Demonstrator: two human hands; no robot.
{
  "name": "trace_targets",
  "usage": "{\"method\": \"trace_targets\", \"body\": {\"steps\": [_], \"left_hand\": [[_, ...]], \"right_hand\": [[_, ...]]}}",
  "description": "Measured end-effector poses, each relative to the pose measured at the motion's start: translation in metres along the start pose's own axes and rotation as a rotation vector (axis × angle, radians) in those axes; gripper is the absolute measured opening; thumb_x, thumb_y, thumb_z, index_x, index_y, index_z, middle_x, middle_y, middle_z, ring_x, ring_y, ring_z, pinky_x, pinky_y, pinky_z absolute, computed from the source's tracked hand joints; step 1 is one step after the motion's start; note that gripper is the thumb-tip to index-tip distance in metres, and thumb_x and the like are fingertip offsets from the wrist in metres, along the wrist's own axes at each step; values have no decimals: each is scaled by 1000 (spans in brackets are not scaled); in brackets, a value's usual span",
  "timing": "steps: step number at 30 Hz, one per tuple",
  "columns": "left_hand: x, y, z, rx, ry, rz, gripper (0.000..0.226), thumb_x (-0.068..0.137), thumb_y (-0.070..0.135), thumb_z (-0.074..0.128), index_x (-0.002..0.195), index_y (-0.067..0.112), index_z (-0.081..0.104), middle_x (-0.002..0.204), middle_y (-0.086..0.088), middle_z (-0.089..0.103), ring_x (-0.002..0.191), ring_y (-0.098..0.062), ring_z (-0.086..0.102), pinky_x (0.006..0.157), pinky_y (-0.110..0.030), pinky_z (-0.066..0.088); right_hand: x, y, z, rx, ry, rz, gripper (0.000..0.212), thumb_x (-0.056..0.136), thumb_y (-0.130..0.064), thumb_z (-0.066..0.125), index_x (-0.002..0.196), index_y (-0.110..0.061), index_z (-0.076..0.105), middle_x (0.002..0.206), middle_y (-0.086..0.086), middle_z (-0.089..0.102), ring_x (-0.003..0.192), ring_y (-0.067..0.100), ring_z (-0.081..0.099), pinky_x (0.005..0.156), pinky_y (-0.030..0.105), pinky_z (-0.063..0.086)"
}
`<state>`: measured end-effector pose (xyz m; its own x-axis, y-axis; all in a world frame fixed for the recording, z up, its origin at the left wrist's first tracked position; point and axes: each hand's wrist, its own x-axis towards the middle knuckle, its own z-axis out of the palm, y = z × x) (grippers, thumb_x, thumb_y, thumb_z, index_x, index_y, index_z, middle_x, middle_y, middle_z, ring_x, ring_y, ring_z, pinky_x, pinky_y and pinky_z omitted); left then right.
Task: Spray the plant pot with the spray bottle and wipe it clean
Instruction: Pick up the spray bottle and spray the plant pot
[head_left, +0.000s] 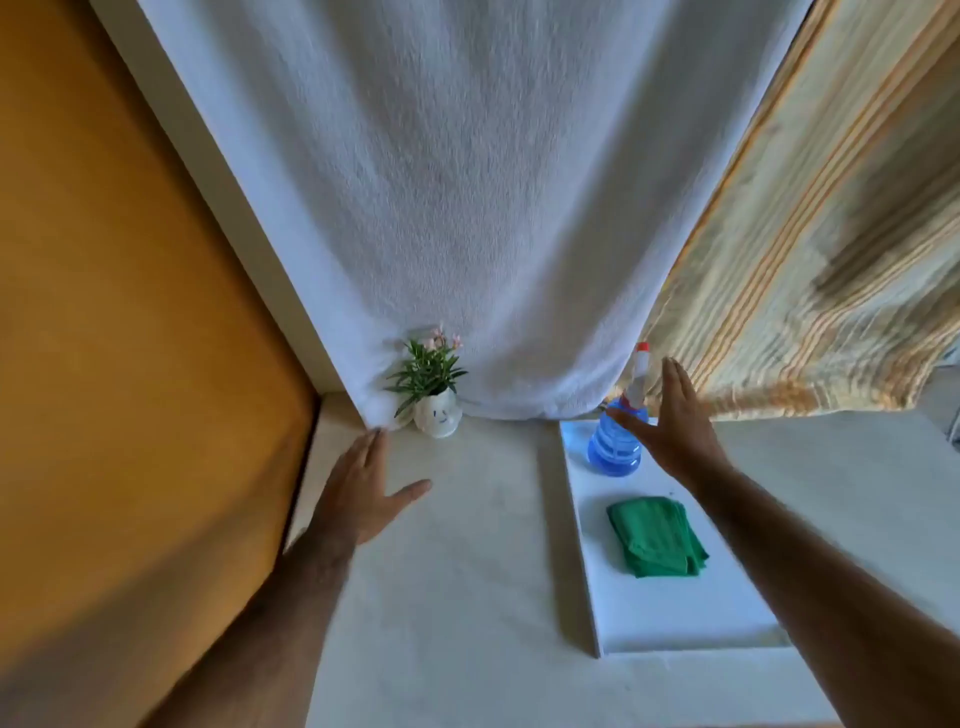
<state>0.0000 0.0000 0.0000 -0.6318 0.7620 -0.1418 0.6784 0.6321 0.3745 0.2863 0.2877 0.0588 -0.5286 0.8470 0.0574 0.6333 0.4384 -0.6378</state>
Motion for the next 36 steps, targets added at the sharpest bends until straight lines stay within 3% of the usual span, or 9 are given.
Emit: {"method": "trace_targets", "body": {"steps": [5, 7, 9, 14, 20, 24, 28, 33, 36], "left_hand": [[-13, -30, 50, 135, -189, -102, 126, 76, 96, 27, 166, 9, 8, 177, -11, 8, 163, -25, 8, 132, -44, 12], [-20, -43, 74, 193, -217, -102, 150, 53, 106, -9, 166, 10, 12, 177, -9, 9, 163, -24, 12, 130, -46, 14], [-25, -52, 90, 206, -165, -84, 155, 49, 104, -20, 164, 8, 21, 176, -12, 15, 161, -27, 20, 127, -51, 19], [-33, -61, 111, 191, -98, -16, 118, 89, 87, 7, 152, -5, 45, 159, -24, 47, 142, -43, 53, 114, -66, 41], [-35, -67, 122, 210, -24, -13, 110, 92, 85, 9, 158, 1, 38, 166, -17, 40, 150, -36, 44, 120, -65, 35], [-35, -69, 127, 205, -6, -17, 108, 92, 84, 9, 159, 3, 37, 168, -14, 37, 152, -32, 42, 123, -62, 33], [-34, -72, 128, 213, -11, -19, 108, 92, 85, 9, 160, 5, 35, 169, -13, 36, 153, -31, 40, 123, -62, 31], [-35, -73, 128, 212, 3, -13, 107, 92, 85, 14, 159, 4, 37, 167, -14, 39, 151, -32, 44, 121, -62, 36], [-34, -74, 129, 206, 19, -8, 104, 93, 84, 19, 158, 5, 40, 166, -14, 42, 150, -32, 46, 120, -61, 38]], "right_hand": [[9, 11, 30, 273, 47, 84, 85, 78, -36, 87, 146, -13, 41, 133, 12, 61, 121, 29, 58, 103, 38, 45], [15, 16, 42, 386, 72, 90, 76, 74, -31, 90, 136, -20, 47, 101, 2, 65, 94, 19, 63, 89, 40, 52], [24, 21, 49, 498, 95, 142, 73, 72, -26, 91, 132, -25, 50, 88, -14, 60, 83, 8, 60, 83, 33, 51], [34, 34, 68, 540, 164, 165, 46, 77, -19, 83, 114, -29, 55, 80, -19, 63, 71, -7, 59, 76, 26, 47], [34, 26, 77, 579, 279, 142, 39, 82, -17, 64, 104, -48, 54, 81, -8, 59, 67, -1, 54, 69, 22, 45], [34, 17, 74, 639, 353, 134, 35, 84, -15, 63, 112, -34, 57, 83, -13, 61, 70, -3, 58, 69, 19, 46], [31, -18, 75, 643, 237, 0, 32, 83, -20, 69, 115, -24, 66, 93, 5, 71, 78, 12, 62, 75, 26, 52], [10, -67, 117, 534, -15, -86, 21, 80, -20, 70, 100, -28, 67, 66, -7, 70, 56, 4, 63, 62, 19, 50], [-1, -78, 150, 407, -209, -34, 20, 80, -11, 71, 97, -21, 69, 65, 0, 72, 60, 11, 69, 68, 30, 55]]}}
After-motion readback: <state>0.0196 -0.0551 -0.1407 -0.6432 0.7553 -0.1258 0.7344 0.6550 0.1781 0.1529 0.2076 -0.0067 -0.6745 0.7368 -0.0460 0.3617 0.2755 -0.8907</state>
